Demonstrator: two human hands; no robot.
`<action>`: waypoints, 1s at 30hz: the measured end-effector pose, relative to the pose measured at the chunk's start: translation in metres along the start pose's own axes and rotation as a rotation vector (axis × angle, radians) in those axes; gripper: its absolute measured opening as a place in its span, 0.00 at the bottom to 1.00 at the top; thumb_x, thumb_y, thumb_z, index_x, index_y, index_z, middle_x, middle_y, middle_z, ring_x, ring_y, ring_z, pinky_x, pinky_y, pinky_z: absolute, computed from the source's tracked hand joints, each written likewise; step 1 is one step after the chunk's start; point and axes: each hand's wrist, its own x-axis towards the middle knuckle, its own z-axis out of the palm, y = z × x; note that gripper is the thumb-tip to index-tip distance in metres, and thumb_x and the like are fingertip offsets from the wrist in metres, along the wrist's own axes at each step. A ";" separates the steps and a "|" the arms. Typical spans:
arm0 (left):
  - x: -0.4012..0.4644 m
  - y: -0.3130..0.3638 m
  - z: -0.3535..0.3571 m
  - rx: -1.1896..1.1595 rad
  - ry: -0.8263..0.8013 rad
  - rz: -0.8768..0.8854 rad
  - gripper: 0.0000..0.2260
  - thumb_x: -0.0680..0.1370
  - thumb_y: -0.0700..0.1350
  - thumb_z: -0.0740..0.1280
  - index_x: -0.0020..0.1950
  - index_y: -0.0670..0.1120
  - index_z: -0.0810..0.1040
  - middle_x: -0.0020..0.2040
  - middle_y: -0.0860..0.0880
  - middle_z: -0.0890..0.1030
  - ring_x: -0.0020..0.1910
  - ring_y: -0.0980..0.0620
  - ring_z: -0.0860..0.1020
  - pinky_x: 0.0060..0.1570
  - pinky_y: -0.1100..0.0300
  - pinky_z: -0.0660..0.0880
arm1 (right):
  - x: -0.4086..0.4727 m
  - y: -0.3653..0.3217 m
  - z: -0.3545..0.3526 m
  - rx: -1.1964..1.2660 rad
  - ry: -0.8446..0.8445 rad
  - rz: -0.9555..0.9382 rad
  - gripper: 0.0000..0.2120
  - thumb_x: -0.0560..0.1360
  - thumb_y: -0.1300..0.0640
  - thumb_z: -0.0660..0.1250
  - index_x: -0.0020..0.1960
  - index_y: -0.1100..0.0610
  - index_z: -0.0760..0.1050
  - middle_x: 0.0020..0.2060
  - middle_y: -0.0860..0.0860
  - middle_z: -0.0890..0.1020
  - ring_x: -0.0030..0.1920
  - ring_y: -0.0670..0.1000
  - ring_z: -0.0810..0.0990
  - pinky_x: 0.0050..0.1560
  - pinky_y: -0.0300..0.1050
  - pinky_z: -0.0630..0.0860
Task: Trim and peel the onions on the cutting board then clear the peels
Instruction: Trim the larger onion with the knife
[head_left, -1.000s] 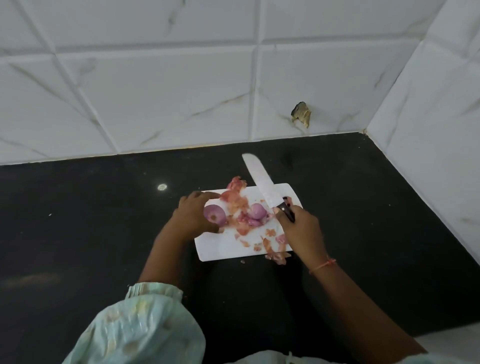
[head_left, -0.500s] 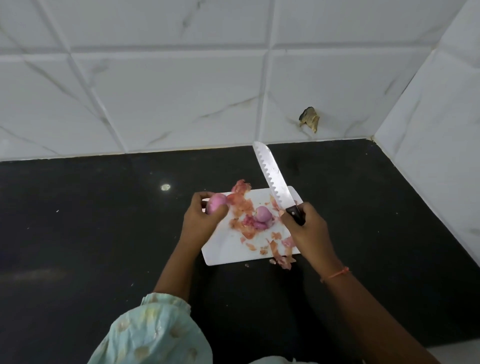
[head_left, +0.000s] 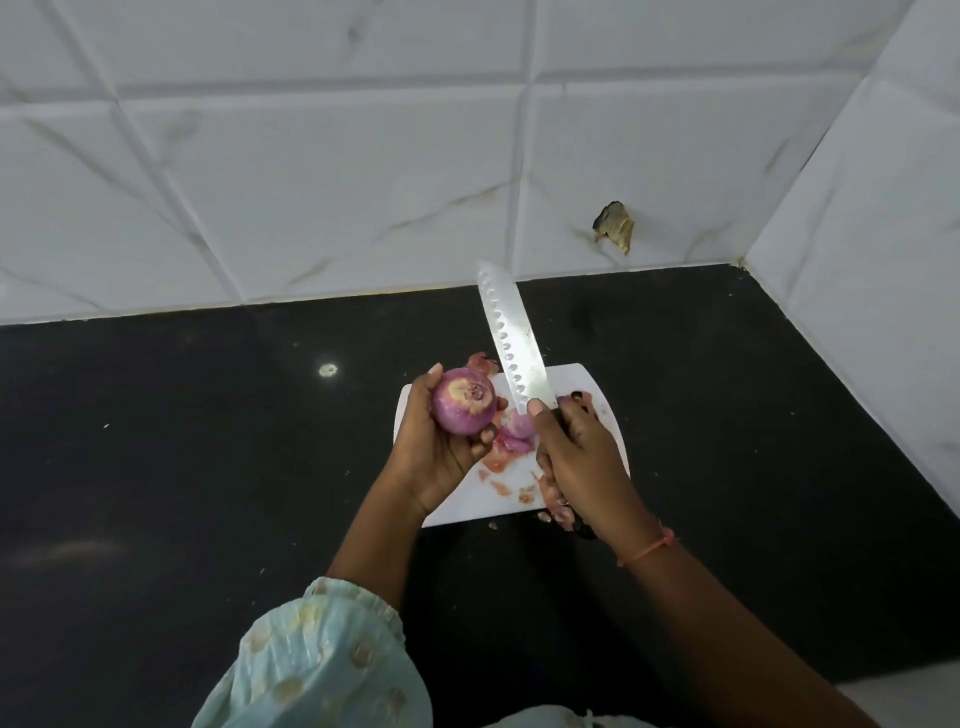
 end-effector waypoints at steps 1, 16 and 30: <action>-0.001 -0.001 0.002 0.003 -0.008 -0.001 0.28 0.80 0.63 0.59 0.61 0.39 0.78 0.45 0.42 0.83 0.29 0.51 0.76 0.26 0.63 0.75 | 0.000 0.001 0.001 0.005 -0.007 -0.001 0.12 0.80 0.46 0.62 0.48 0.53 0.76 0.23 0.45 0.68 0.23 0.43 0.67 0.27 0.42 0.66; -0.002 -0.007 0.004 0.087 0.093 -0.021 0.28 0.82 0.64 0.55 0.57 0.42 0.81 0.47 0.42 0.85 0.27 0.52 0.76 0.27 0.64 0.74 | -0.008 0.008 0.008 0.036 -0.073 0.071 0.19 0.82 0.50 0.61 0.31 0.45 0.70 0.21 0.43 0.67 0.23 0.42 0.68 0.27 0.37 0.66; -0.004 -0.014 -0.005 -0.028 0.274 0.029 0.23 0.81 0.59 0.57 0.49 0.40 0.80 0.45 0.41 0.83 0.21 0.53 0.69 0.20 0.66 0.63 | -0.010 0.011 0.023 -0.216 -0.103 0.042 0.17 0.81 0.43 0.58 0.54 0.54 0.76 0.44 0.47 0.83 0.45 0.44 0.82 0.45 0.39 0.80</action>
